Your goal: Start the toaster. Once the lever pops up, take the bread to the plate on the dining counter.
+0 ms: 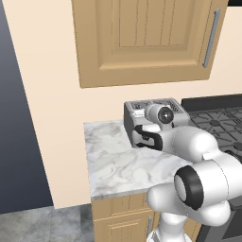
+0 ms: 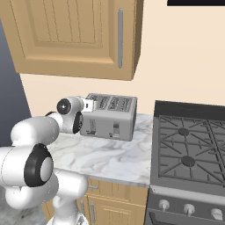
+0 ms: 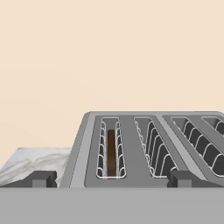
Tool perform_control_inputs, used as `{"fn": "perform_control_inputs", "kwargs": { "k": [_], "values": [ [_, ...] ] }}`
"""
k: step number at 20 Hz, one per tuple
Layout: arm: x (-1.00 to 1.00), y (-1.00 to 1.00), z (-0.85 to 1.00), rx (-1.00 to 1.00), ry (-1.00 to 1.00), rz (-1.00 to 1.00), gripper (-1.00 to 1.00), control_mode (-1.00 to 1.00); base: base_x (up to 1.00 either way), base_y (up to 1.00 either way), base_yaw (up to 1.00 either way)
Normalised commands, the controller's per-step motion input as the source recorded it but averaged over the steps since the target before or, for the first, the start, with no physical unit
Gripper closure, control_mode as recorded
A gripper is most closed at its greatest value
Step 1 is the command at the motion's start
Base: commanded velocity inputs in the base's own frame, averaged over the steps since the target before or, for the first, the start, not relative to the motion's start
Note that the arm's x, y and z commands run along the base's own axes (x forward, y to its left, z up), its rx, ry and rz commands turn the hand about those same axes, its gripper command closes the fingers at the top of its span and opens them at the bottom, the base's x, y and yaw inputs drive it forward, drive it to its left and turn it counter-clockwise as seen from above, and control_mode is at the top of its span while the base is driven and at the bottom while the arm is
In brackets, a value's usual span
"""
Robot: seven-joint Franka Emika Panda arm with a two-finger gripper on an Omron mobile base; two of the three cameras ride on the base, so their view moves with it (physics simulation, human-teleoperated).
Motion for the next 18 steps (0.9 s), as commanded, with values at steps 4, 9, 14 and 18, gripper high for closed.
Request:
{"fn": "perform_control_inputs", "kwargs": {
  "k": [4,9,14,18],
  "values": [
    [0.00,0.00,0.00,0.00,0.00,0.00,-1.00,-1.00,0.00,0.00,0.00],
    [0.00,0.00,0.00,0.00,0.00,0.00,-1.00,-1.00,0.00,0.00,0.00],
    [0.00,0.00,0.00,0.00,0.00,0.00,-1.00,-1.00,0.00,0.00,0.00],
    [0.00,0.00,0.00,0.00,0.00,0.00,-1.00,-1.00,0.00,0.00,0.00]
  ]
}}
